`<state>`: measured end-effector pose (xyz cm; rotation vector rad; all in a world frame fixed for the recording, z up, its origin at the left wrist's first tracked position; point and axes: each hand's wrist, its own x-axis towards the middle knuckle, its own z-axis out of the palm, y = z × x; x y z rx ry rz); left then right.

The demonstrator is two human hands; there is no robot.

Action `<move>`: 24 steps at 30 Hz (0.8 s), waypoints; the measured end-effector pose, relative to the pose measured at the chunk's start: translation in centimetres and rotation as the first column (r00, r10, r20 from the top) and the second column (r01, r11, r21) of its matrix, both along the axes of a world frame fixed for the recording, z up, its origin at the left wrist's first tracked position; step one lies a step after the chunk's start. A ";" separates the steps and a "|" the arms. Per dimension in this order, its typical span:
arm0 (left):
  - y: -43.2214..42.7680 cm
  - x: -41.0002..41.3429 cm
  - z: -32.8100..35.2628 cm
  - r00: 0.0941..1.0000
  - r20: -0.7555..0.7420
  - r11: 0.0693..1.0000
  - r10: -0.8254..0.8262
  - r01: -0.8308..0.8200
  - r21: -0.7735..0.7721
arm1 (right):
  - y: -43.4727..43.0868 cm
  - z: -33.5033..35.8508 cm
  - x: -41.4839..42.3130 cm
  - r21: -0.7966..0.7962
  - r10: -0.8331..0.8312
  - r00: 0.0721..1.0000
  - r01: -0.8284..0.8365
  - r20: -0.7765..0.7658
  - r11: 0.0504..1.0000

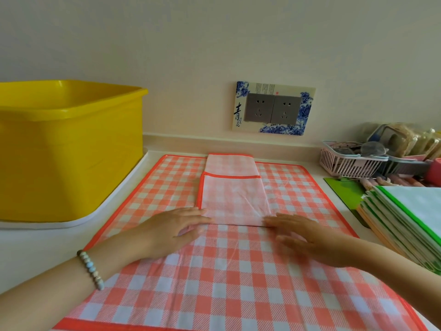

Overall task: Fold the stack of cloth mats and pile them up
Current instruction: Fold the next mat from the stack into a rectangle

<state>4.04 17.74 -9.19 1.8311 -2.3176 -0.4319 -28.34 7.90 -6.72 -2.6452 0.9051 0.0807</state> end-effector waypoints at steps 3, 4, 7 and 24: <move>-0.9 -0.2 0.3 0.999 -0.034 0.998 0.016 -0.018 -0.062 | -0.8 0.8 1.3 -0.178 -0.040 0.997 0.052 0.069 0.983; -1.3 -0.2 0.4 0.998 -0.059 0.997 0.024 -0.028 -0.075 | -1.0 0.8 1.7 -0.243 -0.012 0.998 0.027 0.063 0.970; -2.4 -0.3 0.3 0.995 -0.081 0.993 0.060 -0.068 -0.095 | -1.8 0.8 2.8 -0.320 0.068 0.997 -0.052 0.040 0.946; -2.1 -0.4 0.6 0.998 -0.017 0.991 0.064 -0.065 -0.113 | -0.2 0.9 2.5 -0.444 0.171 0.971 -0.080 0.169 0.892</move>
